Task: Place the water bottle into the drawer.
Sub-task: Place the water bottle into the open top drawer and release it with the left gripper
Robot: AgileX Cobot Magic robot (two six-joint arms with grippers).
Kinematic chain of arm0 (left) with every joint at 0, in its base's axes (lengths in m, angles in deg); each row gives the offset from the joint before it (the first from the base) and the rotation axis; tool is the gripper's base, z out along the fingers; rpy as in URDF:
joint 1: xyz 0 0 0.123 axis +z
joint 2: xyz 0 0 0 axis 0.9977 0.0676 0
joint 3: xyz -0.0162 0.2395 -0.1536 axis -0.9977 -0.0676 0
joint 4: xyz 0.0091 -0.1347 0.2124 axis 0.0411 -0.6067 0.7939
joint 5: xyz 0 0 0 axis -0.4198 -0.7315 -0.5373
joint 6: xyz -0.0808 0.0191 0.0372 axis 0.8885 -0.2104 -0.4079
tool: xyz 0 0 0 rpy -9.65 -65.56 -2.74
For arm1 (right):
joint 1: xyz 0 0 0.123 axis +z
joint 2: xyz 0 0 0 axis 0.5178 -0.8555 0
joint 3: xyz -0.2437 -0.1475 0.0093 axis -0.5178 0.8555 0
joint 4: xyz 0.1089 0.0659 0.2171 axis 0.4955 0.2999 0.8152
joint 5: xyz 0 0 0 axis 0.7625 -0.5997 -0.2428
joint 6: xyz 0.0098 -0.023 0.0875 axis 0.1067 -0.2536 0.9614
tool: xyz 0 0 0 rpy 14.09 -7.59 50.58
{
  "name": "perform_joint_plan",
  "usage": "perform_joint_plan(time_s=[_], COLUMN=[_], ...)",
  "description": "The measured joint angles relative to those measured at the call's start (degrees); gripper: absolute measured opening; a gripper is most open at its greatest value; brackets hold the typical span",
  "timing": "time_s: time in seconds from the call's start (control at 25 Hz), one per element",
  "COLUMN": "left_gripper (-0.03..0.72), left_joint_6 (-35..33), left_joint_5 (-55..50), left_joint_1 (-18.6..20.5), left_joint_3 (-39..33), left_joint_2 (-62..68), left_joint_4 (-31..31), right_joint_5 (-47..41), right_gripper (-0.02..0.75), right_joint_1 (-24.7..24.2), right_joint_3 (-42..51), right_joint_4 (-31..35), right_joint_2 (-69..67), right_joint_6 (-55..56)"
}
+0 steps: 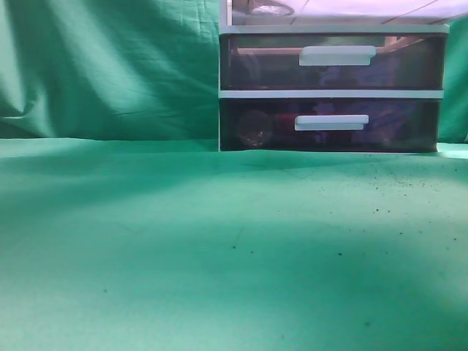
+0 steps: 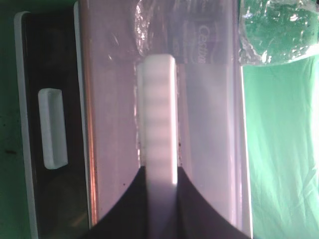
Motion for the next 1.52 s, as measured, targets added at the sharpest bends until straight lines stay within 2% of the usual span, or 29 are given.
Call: perform_joint_plan(time_s=[0.16,0.48,0.84,0.96,1.12,1.24,1.36,1.4,1.52], left_gripper=[0.380,0.380,0.380,0.380,0.380,0.482,0.467,0.509,0.494], left_joint_6=[0.78,10.68,13.72,13.72,16.84,22.57,25.34,25.58,26.12], left_joint_5=[4.70,22.26,38.25,36.12,26.97,22.02,20.72,20.60,19.20], left_joint_1=[0.00,-1.22,-3.32,-3.32,-3.70,-3.93,-3.93,-3.93,-3.93], left_joint_3=[0.00,0.13,0.53,1.45,4.56,4.79,4.87,4.87,5.58], left_joint_2=[1.58,7.91,13.75,13.89,13.89,14.41,14.94,14.94,14.81], left_joint_4=[-0.02,0.19,2.86,4.56,13.30,18.51,21.84,22.98,27.36], right_joint_5=[0.00,-0.22,-0.94,-1.07,-0.85,-0.39,-0.73,-0.84,-0.84], right_gripper=[0.090,0.090,0.090,0.090,0.090,0.090,0.090,0.090,0.090], right_joint_1=[0.00,0.00,0.00,0.00,0.04,0.04,0.04,0.04,0.04], right_joint_3=[0.00,0.00,0.09,0.22,0.85,1.34,1.83,1.83,1.83], right_joint_4=[0.00,0.22,2.61,2.61,2.61,2.61,2.61,2.61,2.61], right_joint_2=[0.00,0.00,0.00,0.00,0.00,0.00,0.00,0.00,0.00], right_joint_6=[0.00,0.00,0.40,1.19,1.42,1.42,1.54,1.54,1.54])
